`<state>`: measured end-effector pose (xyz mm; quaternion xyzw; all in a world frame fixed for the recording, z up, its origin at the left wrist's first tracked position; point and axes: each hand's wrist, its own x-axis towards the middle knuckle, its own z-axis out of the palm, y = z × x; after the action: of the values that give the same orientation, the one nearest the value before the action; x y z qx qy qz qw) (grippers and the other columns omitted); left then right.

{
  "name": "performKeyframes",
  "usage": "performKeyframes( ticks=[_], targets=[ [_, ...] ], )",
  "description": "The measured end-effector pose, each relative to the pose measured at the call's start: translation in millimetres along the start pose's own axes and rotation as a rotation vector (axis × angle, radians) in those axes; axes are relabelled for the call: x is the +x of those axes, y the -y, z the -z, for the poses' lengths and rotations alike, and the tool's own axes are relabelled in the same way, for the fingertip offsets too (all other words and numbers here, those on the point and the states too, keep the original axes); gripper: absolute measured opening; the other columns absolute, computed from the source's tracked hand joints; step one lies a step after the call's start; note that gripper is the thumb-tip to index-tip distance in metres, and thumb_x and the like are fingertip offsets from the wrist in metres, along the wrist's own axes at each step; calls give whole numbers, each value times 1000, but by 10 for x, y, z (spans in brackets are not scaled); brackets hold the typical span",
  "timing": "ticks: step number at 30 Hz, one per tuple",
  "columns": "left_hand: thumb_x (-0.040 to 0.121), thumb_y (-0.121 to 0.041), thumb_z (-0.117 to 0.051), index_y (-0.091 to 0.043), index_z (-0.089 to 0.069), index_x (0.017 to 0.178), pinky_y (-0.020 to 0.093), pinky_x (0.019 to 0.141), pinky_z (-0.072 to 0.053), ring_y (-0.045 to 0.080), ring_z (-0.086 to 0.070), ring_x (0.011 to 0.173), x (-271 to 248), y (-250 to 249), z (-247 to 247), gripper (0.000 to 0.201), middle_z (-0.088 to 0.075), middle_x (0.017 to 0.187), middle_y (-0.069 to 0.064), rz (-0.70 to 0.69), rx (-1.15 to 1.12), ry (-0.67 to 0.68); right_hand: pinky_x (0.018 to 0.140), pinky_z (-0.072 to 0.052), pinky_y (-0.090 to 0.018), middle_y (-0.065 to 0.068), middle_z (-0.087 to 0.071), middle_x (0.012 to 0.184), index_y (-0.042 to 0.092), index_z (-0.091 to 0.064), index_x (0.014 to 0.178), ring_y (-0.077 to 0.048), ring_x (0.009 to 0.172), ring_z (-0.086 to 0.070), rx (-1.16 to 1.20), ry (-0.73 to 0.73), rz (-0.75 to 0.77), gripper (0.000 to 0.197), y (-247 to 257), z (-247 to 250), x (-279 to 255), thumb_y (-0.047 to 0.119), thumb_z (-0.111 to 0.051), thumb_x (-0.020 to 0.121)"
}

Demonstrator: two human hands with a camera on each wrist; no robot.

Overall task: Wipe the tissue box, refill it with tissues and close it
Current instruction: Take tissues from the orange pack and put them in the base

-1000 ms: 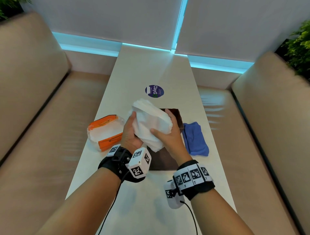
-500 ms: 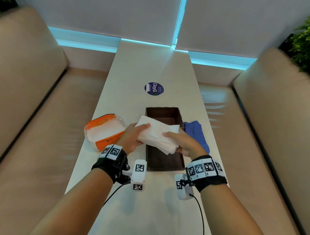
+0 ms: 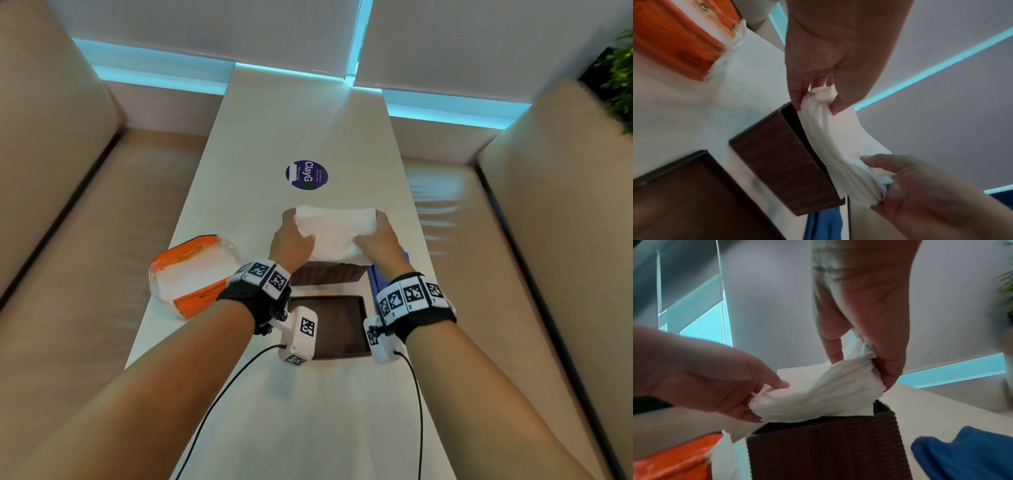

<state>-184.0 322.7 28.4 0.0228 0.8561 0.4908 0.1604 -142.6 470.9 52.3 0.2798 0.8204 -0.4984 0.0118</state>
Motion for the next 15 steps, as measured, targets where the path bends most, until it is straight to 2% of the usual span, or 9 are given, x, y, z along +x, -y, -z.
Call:
performKeyframes(
  ticks=[3,6,8,11,13,15],
  targets=[
    [90,-7,-52,-17,-7,151,42,93,-47,38,-59,108,56,48,-52,77,-59,122,21,-45,178,34,87,-36,-24,-14,-49,137,12,-33,140,-31,125,-47,-119,43,-9,56,-80,-51,114,1,-50,88],
    [91,-7,-49,-14,2,152,40,78,-50,32,-62,88,66,75,-99,80,-64,101,18,-93,332,15,87,-41,-29,-18,-52,133,12,-31,140,-36,121,-49,-266,78,12,55,-107,-95,187,3,-49,88],
    [93,-9,-47,-11,7,151,35,72,-46,26,-58,80,67,88,-151,80,-64,97,18,-99,423,6,88,-44,-35,-21,-52,130,11,-30,140,-38,117,-51,-345,91,19,56,-102,-130,209,3,-48,88],
    [95,-15,-47,-8,11,150,36,76,-46,30,-60,91,69,87,-173,81,-63,104,20,-83,459,9,91,-45,-38,-23,-52,130,8,-29,140,-39,117,-51,-384,100,11,55,-106,-182,225,2,-47,88],
    [95,-19,-51,-8,10,150,38,88,-47,33,-58,106,40,100,-117,83,-60,118,21,-85,432,39,93,-44,-38,-23,-52,131,7,-28,140,-39,119,-51,-381,98,-1,54,-115,-204,235,1,-46,89],
    [94,-22,-54,-9,1,152,40,103,-39,33,-48,125,-48,137,2,81,-48,139,18,-118,399,57,93,-44,-38,-23,-52,131,7,-27,140,-39,119,-51,-372,96,-5,54,-119,-219,238,0,-45,90]
  ],
)
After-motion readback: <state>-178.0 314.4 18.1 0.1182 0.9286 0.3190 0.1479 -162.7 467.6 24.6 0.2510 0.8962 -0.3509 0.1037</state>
